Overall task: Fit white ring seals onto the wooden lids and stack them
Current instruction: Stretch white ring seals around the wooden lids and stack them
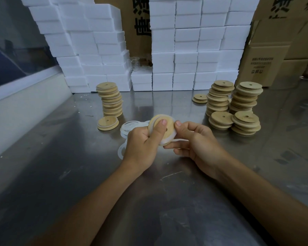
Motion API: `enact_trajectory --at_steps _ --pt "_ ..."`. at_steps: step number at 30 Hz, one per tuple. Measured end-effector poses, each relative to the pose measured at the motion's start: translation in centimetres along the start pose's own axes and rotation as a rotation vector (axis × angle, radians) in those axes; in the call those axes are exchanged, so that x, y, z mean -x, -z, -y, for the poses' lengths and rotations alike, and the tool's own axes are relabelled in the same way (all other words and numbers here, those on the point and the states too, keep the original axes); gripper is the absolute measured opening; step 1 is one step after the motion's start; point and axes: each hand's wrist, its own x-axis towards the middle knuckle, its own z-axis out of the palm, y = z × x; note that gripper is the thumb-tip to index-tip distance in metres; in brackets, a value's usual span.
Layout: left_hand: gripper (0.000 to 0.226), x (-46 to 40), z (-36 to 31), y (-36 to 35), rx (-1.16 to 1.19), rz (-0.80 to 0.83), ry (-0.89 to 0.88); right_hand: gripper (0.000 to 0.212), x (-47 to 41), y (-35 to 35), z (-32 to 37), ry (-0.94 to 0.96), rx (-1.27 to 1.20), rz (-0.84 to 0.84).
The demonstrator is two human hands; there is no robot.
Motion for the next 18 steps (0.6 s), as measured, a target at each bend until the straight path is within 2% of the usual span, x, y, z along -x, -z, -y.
enact_trajectory --at_steps 7,10,13,16,18 --pt "0.073 0.1 0.0 -0.2 -0.015 0.02 -0.039 0.029 0.0 0.0 -0.2 0.015 -0.058 -0.025" --pt "0.061 0.0 0.5 0.2 -0.11 0.009 -0.121 0.022 -0.2 0.0 -0.5 0.038 -0.035 -0.047" --pt "0.055 0.2 0.9 0.6 -0.203 0.122 -0.114 0.021 -0.2 0.0 -0.7 0.067 -0.019 -0.059" --pt "0.05 0.6 0.9 0.7 -0.258 0.23 -0.079 0.015 -0.1 -0.1 -1.0 0.197 0.071 -0.057" --pt "0.047 0.5 0.8 0.9 -0.233 0.262 -0.073 0.013 0.0 0.0 -1.2 0.396 0.294 -0.064"
